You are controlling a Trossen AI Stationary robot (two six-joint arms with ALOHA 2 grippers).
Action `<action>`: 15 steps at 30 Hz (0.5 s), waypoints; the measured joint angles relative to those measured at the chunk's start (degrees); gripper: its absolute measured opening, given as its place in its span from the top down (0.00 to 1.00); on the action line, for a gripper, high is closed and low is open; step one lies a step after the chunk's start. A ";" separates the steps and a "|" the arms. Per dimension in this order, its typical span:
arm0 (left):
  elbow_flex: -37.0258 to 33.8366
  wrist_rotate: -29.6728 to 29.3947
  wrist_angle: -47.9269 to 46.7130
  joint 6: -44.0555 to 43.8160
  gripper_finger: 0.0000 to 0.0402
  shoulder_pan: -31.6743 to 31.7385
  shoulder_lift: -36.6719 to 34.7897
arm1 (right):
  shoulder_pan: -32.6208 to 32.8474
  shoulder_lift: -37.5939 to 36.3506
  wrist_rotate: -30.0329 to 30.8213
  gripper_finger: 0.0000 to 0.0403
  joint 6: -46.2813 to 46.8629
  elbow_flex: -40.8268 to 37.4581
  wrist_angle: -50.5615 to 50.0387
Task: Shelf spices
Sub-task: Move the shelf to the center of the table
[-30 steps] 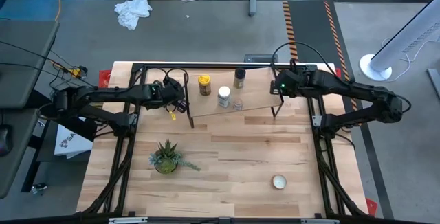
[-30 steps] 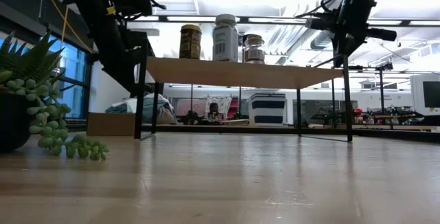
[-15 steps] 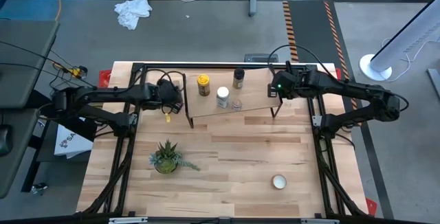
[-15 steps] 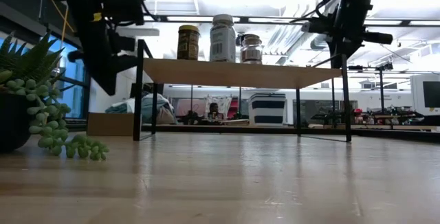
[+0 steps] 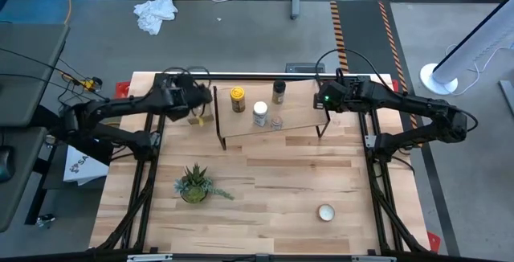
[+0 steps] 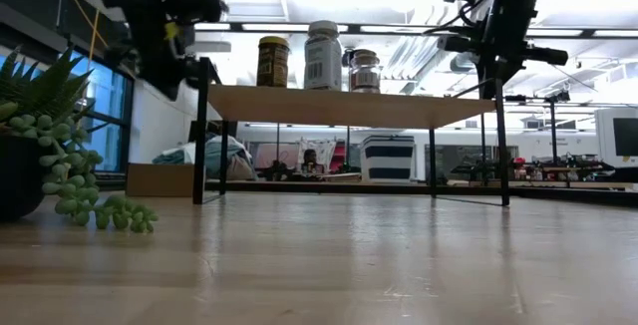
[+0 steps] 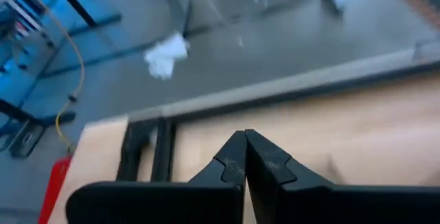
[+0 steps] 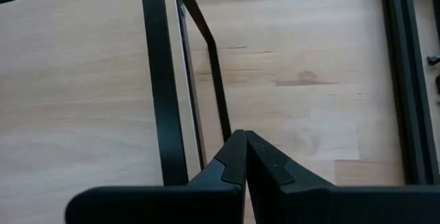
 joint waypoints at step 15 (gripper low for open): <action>0.28 34.29 43.13 40.79 1.00 19.16 4.83 | 0.21 0.00 -5.12 1.00 -9.65 -0.02 -2.27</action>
